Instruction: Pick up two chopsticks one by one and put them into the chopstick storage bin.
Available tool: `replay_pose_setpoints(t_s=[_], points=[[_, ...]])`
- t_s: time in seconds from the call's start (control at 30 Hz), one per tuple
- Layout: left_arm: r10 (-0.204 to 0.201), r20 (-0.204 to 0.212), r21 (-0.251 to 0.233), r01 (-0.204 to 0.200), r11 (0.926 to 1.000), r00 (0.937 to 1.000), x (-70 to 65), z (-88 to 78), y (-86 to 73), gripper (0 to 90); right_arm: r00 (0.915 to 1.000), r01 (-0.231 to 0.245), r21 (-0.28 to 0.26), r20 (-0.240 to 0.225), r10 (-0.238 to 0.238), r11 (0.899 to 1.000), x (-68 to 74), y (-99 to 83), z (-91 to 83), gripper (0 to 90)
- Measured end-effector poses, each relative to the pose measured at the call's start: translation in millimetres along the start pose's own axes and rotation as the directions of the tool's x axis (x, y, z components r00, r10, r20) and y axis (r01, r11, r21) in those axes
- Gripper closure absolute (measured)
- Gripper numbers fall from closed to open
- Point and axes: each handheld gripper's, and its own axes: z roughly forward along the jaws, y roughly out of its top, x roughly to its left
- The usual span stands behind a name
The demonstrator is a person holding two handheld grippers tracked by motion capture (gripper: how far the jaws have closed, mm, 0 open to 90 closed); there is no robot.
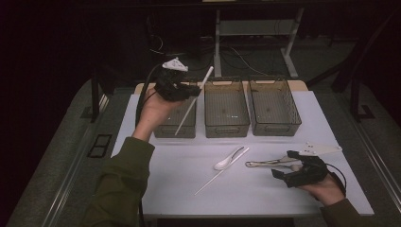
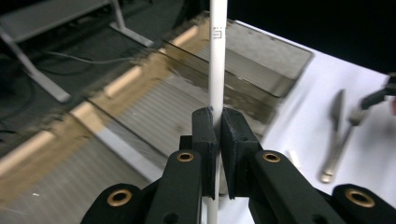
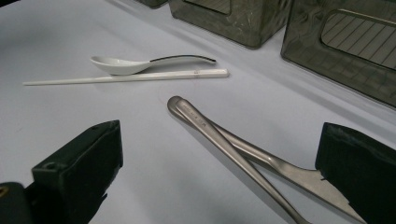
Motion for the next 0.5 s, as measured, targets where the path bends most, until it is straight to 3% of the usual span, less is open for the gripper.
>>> replay_pose_setpoints(t_s=[0.07,0.2,0.33,0.47,0.5], points=[[0.018,-0.020,-0.009,-0.018,0.9998,0.9996,9.3,-2.2,1.7,83.6,1.0000,-0.001,0.001,0.001,0.001,1.000,-0.1,-0.1,0.0,0.7],[0.015,-0.064,-0.021,-0.016,0.9996,0.9978,28.4,-1.1,2.1,83.6,1.0000,-0.001,0.004,0.003,0.001,1.000,0.1,-0.1,0.6,0.7],[0.012,-0.089,0.008,-0.011,0.9999,0.9960,47.0,8.2,-5.3,83.6,1.0000,-0.004,0.004,0.001,0.004,1.000,0.2,-0.4,0.8,0.7],[0.001,-0.108,0.072,0.007,0.9974,0.9941,63.5,21.9,-18.2,83.6,1.0000,-0.005,0.003,0.003,0.005,1.000,-1.0,-0.9,0.0,0.7],[-0.020,-0.113,0.072,0.028,0.9970,0.9934,66.0,24.7,-21.6,83.6,1.0000,-0.006,0.002,0.002,0.006,1.000,-1.3,-1.1,-0.1,0.7]])
